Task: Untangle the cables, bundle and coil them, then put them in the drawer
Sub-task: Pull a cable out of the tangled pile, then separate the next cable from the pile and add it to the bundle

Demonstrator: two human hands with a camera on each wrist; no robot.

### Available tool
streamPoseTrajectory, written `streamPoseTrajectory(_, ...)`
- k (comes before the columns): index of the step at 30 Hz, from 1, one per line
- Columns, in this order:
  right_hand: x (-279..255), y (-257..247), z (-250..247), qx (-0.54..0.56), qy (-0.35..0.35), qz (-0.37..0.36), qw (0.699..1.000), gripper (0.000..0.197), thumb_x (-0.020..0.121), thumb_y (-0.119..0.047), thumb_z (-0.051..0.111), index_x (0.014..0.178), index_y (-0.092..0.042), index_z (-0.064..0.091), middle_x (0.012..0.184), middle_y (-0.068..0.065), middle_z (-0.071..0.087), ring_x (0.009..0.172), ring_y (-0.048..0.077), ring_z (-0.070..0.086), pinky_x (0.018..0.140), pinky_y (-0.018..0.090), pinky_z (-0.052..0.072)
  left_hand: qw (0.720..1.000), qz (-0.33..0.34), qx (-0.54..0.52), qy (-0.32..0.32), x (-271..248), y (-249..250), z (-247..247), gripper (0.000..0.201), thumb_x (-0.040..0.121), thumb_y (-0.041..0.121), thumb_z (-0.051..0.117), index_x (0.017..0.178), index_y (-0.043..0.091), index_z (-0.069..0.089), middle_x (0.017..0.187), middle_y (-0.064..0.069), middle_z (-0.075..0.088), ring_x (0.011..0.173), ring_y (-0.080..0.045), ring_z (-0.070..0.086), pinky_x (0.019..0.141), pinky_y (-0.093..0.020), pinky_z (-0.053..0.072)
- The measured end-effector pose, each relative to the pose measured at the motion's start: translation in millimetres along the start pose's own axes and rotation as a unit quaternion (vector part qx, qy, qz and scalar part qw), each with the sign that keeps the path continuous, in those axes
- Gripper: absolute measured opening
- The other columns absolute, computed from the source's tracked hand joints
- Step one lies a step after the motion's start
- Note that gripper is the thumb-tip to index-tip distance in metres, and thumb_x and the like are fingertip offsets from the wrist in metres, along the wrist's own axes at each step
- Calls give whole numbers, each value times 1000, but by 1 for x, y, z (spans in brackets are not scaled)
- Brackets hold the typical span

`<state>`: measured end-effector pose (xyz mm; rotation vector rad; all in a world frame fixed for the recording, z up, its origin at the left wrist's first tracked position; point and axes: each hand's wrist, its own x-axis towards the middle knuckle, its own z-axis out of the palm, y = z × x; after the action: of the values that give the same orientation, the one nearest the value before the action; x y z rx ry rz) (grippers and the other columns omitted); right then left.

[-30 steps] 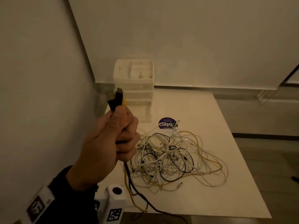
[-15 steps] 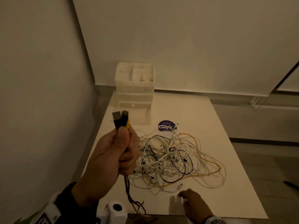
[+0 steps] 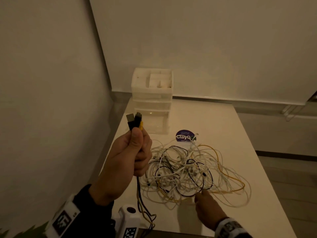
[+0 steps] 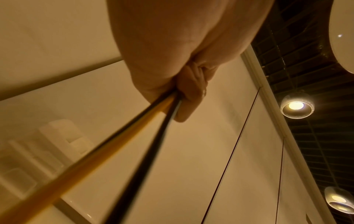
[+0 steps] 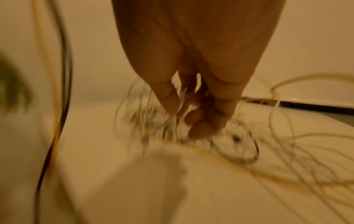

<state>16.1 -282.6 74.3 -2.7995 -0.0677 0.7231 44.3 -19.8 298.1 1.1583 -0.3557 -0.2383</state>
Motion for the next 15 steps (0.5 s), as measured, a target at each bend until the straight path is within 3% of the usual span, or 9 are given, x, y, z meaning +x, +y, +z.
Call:
streamPoseTrajectory(2, -8, 2, -45, 95, 74, 4, 993, 16, 95, -20, 46, 82, -24, 53, 90, 0, 59, 94, 20, 63, 74, 26, 41, 1000, 8, 18, 13, 7, -1, 7, 50, 79, 64, 59, 67, 17, 46, 55, 3, 27, 40, -6, 20, 39, -14, 23)
streamPoseTrajectory(4, -20, 3, -92, 284, 146, 6, 948, 20, 94, -25, 59, 78, -12, 62, 70, 2, 66, 72, 19, 67, 71, 31, 53, 999, 11, 35, 32, 17, -5, 17, 48, 83, 62, 51, 68, 17, 46, 56, 1, 25, 40, -8, 19, 39, -15, 22)
streamPoseTrajectory(6, -32, -4, -136, 504, 189, -18, 843, 26, 94, -24, 58, 84, -1, 62, 75, 13, 68, 76, 30, 68, 75, 44, 58, 997, 9, 57, 49, 28, -10, 30, 47, 89, 58, 43, 69, 15, 45, 56, -1, 23, 40, -10, 18, 40, -16, 19)
streamPoseTrajectory(8, -39, -21, -170, 657, 188, -62, 727, 30, 99, -26, 47, 88, 1, 55, 77, 14, 64, 78, 32, 67, 76, 47, 56, 996, 7, 79, 52, 40, -17, 43, 44, 90, 53, 39, 72, 12, 42, 57, -1, 23, 42, -11, 16, 40, -18, 16)
streamPoseTrajectory(9, -40, -32, -181, 704, 180, -84, 682, 30, 101, -28, 42, 88, -3, 51, 72, 12, 61, 70, 31, 64, 72, 46, 55, 995, 5, 85, 54, 46, -21, 49, 41, 91, 49, 39, 73, 12, 41, 58, -1, 23, 43, -11, 15, 39, -19, 16)
streamPoseTrajectory(10, -40, -42, -191, 721, 181, -101, 662, 29, 102, -30, 40, 87, -7, 49, 66, 10, 54, 60, 28, 58, 64, 42, 53, 995, 4, 85, 58, 52, -24, 54, 38, 92, 46, 40, 74, 12, 41, 58, -1, 23, 43, -10, 15, 39, -18, 17)
streamPoseTrajectory(12, -37, -59, -206, 680, 210, -137, 689, 30, 101, -29, 41, 84, -5, 47, 58, 4, 42, 50, 17, 40, 52, 33, 41, 995, 1, 75, 68, 62, -29, 63, 36, 93, 43, 40, 77, 12, 45, 58, -1, 23, 42, -9, 16, 37, -17, 19)
streamPoseTrajectory(14, -38, -69, -219, 620, 217, -182, 732, 26, 101, -19, 43, 88, 1, 54, 59, -1, 40, 52, 12, 35, 52, 32, 33, 993, 13, 75, 86, 71, -30, 69, 37, 93, 44, 40, 80, 11, 49, 56, 0, 22, 42, -10, 15, 38, -17, 20)
streamPoseTrajectory(15, -40, -71, -227, 611, 205, -204, 737, 23, 101, -14, 42, 94, 0, 59, 61, -2, 43, 54, 13, 36, 54, 32, 33, 992, 24, 79, 99, 75, -30, 71, 38, 93, 45, 39, 81, 10, 50, 55, 0, 23, 42, -10, 15, 38, -18, 20)
